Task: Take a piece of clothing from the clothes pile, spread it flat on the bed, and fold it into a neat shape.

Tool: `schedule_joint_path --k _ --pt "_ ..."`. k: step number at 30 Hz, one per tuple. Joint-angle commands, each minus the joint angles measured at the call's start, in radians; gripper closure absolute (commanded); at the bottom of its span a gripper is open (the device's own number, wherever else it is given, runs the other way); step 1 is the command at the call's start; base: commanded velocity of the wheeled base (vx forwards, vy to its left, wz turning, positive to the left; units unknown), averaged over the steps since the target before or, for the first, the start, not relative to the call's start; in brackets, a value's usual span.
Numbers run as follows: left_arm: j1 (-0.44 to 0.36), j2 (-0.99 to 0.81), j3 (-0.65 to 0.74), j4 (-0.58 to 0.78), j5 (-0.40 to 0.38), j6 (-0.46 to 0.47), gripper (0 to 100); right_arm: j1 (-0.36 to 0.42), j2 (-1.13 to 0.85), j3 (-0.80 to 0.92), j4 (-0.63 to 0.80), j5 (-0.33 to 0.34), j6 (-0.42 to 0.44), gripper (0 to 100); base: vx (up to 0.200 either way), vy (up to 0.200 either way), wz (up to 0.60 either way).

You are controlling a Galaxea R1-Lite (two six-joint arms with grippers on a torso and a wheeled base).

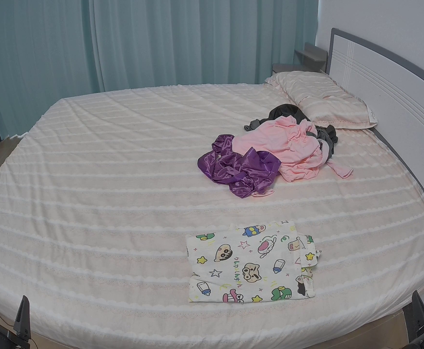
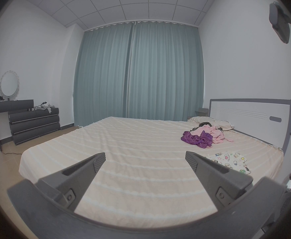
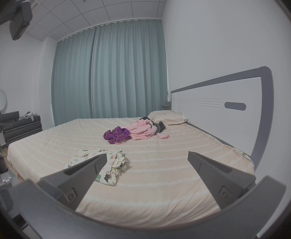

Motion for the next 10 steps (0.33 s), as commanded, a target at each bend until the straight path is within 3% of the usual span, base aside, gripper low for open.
schedule_joint_path --k 1,10 --pt "0.000 -0.013 0.018 0.000 0.001 -0.001 0 0.001 -0.014 0.018 -0.001 0.001 0.001 0 0.000 0.000 0.00" --pt "0.000 -0.013 0.018 0.000 0.001 -0.001 0 0.001 -0.014 0.018 -0.001 0.001 0.005 0 0.000 0.000 0.00"
